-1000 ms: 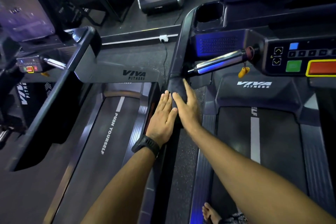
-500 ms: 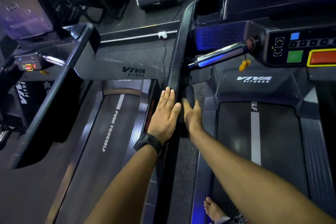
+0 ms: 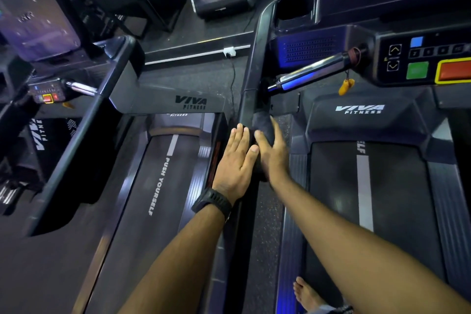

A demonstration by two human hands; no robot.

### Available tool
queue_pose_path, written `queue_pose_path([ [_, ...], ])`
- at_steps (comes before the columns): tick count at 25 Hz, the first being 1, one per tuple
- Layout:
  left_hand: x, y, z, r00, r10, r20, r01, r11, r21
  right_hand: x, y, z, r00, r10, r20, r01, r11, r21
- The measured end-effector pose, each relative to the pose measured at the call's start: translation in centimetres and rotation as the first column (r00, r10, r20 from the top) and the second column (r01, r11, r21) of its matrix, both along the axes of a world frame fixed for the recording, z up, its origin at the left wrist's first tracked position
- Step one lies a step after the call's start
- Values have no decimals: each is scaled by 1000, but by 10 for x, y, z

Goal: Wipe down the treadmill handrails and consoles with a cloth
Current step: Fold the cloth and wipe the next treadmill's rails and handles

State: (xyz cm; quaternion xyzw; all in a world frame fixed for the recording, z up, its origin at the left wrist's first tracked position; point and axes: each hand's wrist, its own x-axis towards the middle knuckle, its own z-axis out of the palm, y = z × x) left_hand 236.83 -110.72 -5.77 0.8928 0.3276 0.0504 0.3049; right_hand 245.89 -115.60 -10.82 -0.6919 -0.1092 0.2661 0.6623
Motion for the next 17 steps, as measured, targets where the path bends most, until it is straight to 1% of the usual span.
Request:
queue_pose_path([
  [2, -3, -3, -1, 1000, 5, 0, -5, 1000, 17, -2, -3, -7, 980, -9, -198, -3, 998, -62],
  [3, -3, -5, -2, 1000, 0, -1, 0, 1000, 25, -11, -9, -5, 989, -1, -146, -14, 995, -102],
  [4, -4, -6, -1, 1000, -6, 1, 6, 1000, 29, -22, -16, 2, 998, 19, -62, -24, 996, -82],
  [6, -5, -5, -2, 1000, -14, 11, 13, 999, 35, -27, -17, 6, 993, 20, 118, -22, 1000, 20],
  [7, -5, -4, -2, 1000, -12, 12, 12, 999, 35, -15, -11, 3, 992, 25, 128, -30, 999, 36],
  [9, -7, -7, -2, 1000, -5, 2, 4, 1000, 31, -7, -10, 1, 993, -4, -115, 4, 1000, -1],
  [10, -9, -10, -2, 1000, -7, -5, 7, 999, 36, -12, -15, -1, 971, 2, -240, -10, 1000, -30],
  [11, -11, -12, -2, 1000, -11, -10, 12, 999, 42, -25, -24, 0, 972, 22, -235, -36, 998, -56],
  [12, -13, -13, -1, 1000, -17, -8, 17, 999, 49, -41, -33, 9, 990, 51, -134, -57, 998, -41],
  [13, -14, -12, 0, 1000, -19, 4, 19, 998, 54, -52, -37, 11, 999, 42, -8, -42, 999, -10],
  [14, -14, -11, 0, 1000, -12, 16, 11, 999, 50, -52, -35, 10, 997, 12, 79, -15, 999, 40],
  [15, -13, -11, 0, 1000, -2, 24, 1, 999, 42, -39, -26, 1, 995, 9, 99, -12, 999, 35],
  [16, -14, -11, -1, 1000, 5, 22, -6, 999, 35, -28, -21, 0, 1000, 11, -23, -11, 1000, 5],
  [17, -15, -14, 0, 1000, 10, 17, -11, 1000, 27, -25, -18, -3, 984, 4, -177, -14, 999, -52],
])
